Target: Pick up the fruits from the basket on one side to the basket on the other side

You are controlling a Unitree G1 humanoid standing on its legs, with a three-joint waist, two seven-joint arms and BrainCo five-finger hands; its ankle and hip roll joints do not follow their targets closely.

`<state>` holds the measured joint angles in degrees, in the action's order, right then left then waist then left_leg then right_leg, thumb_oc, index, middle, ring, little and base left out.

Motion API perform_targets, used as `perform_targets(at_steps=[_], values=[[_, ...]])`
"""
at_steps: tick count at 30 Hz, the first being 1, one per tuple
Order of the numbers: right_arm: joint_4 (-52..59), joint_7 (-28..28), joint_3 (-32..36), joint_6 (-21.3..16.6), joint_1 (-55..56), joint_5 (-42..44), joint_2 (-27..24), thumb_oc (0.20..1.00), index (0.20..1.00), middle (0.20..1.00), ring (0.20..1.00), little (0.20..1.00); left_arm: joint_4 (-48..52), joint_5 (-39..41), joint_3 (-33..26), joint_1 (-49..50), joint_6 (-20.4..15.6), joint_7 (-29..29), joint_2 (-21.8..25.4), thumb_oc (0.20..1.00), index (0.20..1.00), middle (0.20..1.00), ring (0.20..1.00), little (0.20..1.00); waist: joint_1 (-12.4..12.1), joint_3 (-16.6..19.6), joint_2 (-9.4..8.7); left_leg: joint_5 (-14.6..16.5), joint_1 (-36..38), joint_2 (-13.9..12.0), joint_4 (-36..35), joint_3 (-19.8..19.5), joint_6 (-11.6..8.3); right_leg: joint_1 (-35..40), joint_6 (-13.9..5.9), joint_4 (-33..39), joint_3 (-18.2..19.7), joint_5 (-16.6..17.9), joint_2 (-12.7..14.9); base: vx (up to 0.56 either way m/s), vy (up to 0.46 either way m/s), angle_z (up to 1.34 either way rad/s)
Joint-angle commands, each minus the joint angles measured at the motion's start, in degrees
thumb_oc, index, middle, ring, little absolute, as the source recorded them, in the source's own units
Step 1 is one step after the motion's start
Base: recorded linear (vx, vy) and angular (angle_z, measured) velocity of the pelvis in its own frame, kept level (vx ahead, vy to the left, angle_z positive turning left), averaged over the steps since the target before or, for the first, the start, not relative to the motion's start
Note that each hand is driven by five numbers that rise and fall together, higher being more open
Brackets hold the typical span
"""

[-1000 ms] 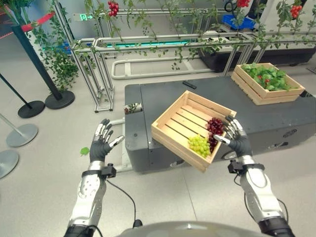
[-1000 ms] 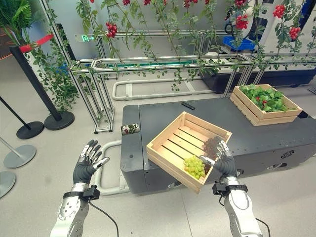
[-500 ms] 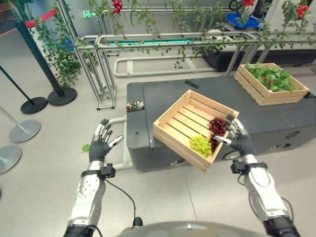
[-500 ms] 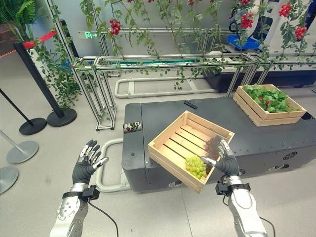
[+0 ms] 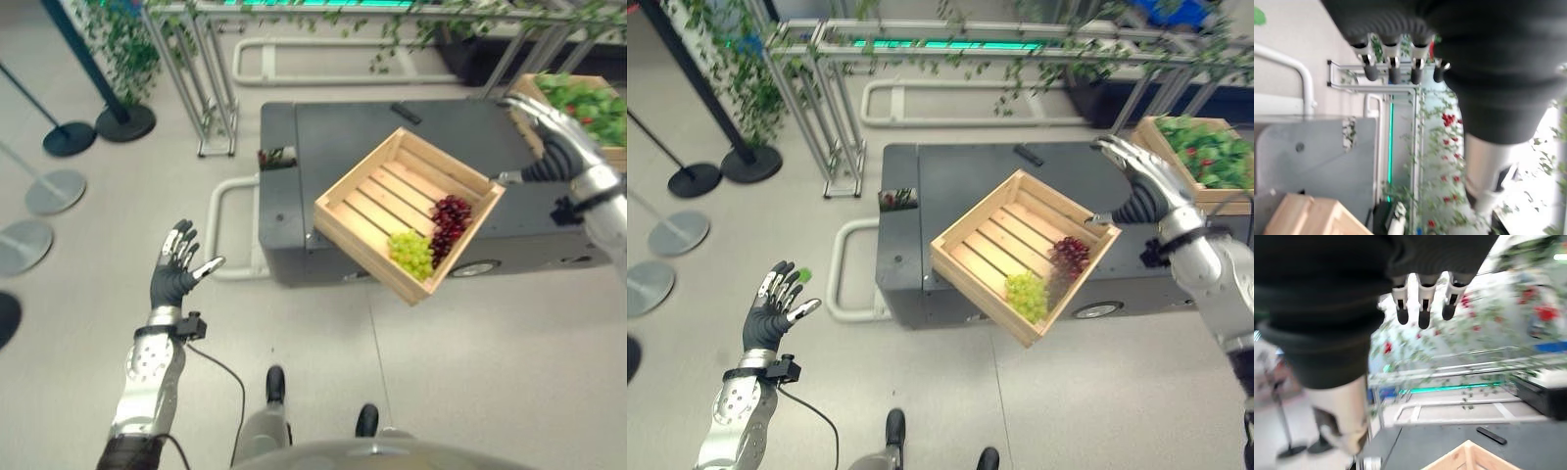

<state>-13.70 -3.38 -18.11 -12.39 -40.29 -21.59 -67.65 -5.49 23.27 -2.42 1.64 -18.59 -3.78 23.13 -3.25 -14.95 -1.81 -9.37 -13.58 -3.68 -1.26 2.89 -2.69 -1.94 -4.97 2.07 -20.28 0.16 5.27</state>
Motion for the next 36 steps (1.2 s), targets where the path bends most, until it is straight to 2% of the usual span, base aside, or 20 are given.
perform_targets(at_steps=[1, 3, 4, 6, 8, 9, 15, 17, 20, 23, 27, 36], values=[[-0.33, -0.35, -9.76, 0.25, -11.82, -5.01, -4.18, 1.000, 1.000, 1.000, 1.000, 1.000, 5.55, -0.60, -1.37, -4.04, -4.52, -1.88, 4.99, 1.000, 1.000, 1.000, 1.000, 1.000, -1.92, -2.78, -3.09, 7.72, -0.01, 0.82, 5.53, -0.86, -1.09, -8.60, -0.97, -7.68, -0.27, -2.68, 2.45, -0.10, -0.009, 0.07], [-2.60, 0.00, -14.54, 0.75, -16.45, -5.65, -5.23, 1.000, 1.000, 1.000, 1.000, 1.000, 6.21, -0.97, -1.60, -4.55, -4.58, -2.23, 5.67, 1.000, 1.000, 1.000, 1.000, 1.000, -2.46, -3.82, -3.21, 8.03, -1.95, 0.66, 6.98, -1.24, -1.27, -10.41, -0.90, -9.12, -0.43, -3.07, 2.80, -0.09, -0.019, 0.07], [-4.62, 1.51, -21.44, 0.71, -21.96, -8.00, -6.52, 1.000, 1.000, 1.000, 1.000, 1.000, 6.81, -0.68, -1.40, -5.43, -4.69, -2.63, 6.53, 1.000, 1.000, 1.000, 1.000, 1.000, -3.63, -5.07, -3.72, 8.05, -4.18, 0.46, 8.43, -1.51, -1.39, -12.54, -0.77, -10.42, -0.72, -3.12, 3.12, -0.08, -0.018, 0.16], [-5.46, 1.58, -26.32, 0.71, -26.21, -8.75, -6.83, 1.000, 1.000, 1.000, 1.000, 1.000, 7.30, -1.05, -1.79, -6.35, -4.69, -3.09, 6.34, 1.000, 1.000, 1.000, 1.000, 1.000, -3.53, -6.25, -3.45, 8.02, -6.31, 0.48, 9.57, -1.84, -1.49, -14.62, -0.65, -11.57, -0.64, -3.17, 3.25, -0.08, -0.032, 0.21], [-6.36, 2.08, -28.75, 0.97, -28.01, -9.53, -6.64, 1.000, 1.000, 1.000, 1.000, 1.000, 7.61, -1.03, -1.75, -6.80, -4.74, -3.26, 6.61, 1.000, 1.000, 1.000, 1.000, 1.000, -3.95, -7.05, -3.50, 8.07, -7.42, 0.56, 10.29, -2.12, -1.58, -15.78, -0.61, -12.15, -0.80, -3.20, 3.41, -0.09, -0.025, 0.22], [-6.35, 3.01, -32.80, 0.84, -30.86, -11.73, -6.40, 1.000, 1.000, 1.000, 1.000, 1.000, 7.57, -1.03, -2.01, -7.66, -4.87, -3.89, 6.72, 1.000, 1.000, 1.000, 1.000, 1.000, -4.25, -8.29, -3.64, 8.11, -9.06, 0.46, 11.14, -2.22, -1.56, -17.90, -0.52, -13.06, -0.45, -3.11, 3.39, -0.09, -0.016, 0.13], [-6.60, 5.10, -40.59, 0.36, -36.87, -13.85, -5.52, 1.000, 1.000, 1.000, 1.000, 1.000, 7.94, -0.24, -1.94, -10.02, -4.98, -4.61, 6.97, 1.000, 1.000, 1.000, 1.000, 1.000, -5.28, -11.13, -3.86, 8.06, -12.77, 0.45, 13.30, -2.44, -1.90, -21.88, -0.30, -15.64, -0.57, -3.53, 3.66, -0.06, -0.036, 0.04], [-8.01, 6.09, -47.00, 0.19, -41.76, -15.80, -5.55, 1.000, 1.000, 1.000, 1.000, 1.000, 8.25, -0.49, -1.90, -10.96, -5.22, -4.99, 8.52, 1.000, 1.000, 1.000, 1.000, 1.000, -5.69, -12.34, -3.99, 8.03, -14.47, 0.46, 14.06, -2.74, -2.15, -23.46, -0.24, -16.33, -0.81, -3.66, 3.67, -0.05, -0.029, 0.03], [-10.97, 6.71, -52.63, 0.54, -46.70, -17.06, -4.56, 1.000, 1.000, 1.000, 1.000, 1.000, 8.16, -0.26, -1.91, -11.89, -5.33, -5.63, 8.82, 1.000, 1.000, 1.000, 1.000, 1.000, -5.79, -13.61, -4.25, 7.58, -15.25, 0.26, 13.71, -2.71, -2.39, -24.55, -0.23, -16.22, -0.91, -3.37, 3.37, -0.04, -0.018, -0.02], [-12.98, 7.37, -54.58, 0.96, -48.19, -17.09, -3.56, 1.000, 1.000, 1.000, 1.000, 1.000, 7.74, -0.60, -2.01, -12.96, -5.19, -6.40, 8.58, 1.000, 1.000, 1.000, 1.000, 1.000, -5.66, -14.52, -4.56, 7.15, -15.39, 0.13, 13.20, -2.73, -2.53, -24.78, -0.31, -15.91, -1.01, -3.19, 3.14, -0.02, -0.040, -0.01], [-14.85, 8.53, -53.79, 1.47, -46.91, -14.44, -2.93, 1.000, 1.000, 1.000, 1.000, 1.000, 7.51, -1.00, -0.94, -14.83, -4.99, -6.79, 7.68, 1.000, 1.000, 1.000, 1.000, 1.000, -5.30, -14.84, -4.60, 6.68, -16.00, 0.31, 12.36, -3.13, -2.62, -25.29, -0.24, -15.75, -1.70, -3.26, 3.16, 0.01, -0.035, 0.02], [-13.64, 13.92, -58.77, 0.30, -47.88, -8.21, -6.11, 1.000, 1.000, 1.000, 1.000, 1.000, 7.44, -0.46, -0.29, -15.28, -5.02, -6.26, 7.96, 1.000, 1.000, 1.000, 1.000, 1.000, -4.67, -14.85, -4.43, 6.81, -16.93, 0.84, 12.29, -3.39, -2.93, -25.80, -0.35, -15.57, -2.14, -3.28, 3.42, 0.02, -0.006, 0.02]])
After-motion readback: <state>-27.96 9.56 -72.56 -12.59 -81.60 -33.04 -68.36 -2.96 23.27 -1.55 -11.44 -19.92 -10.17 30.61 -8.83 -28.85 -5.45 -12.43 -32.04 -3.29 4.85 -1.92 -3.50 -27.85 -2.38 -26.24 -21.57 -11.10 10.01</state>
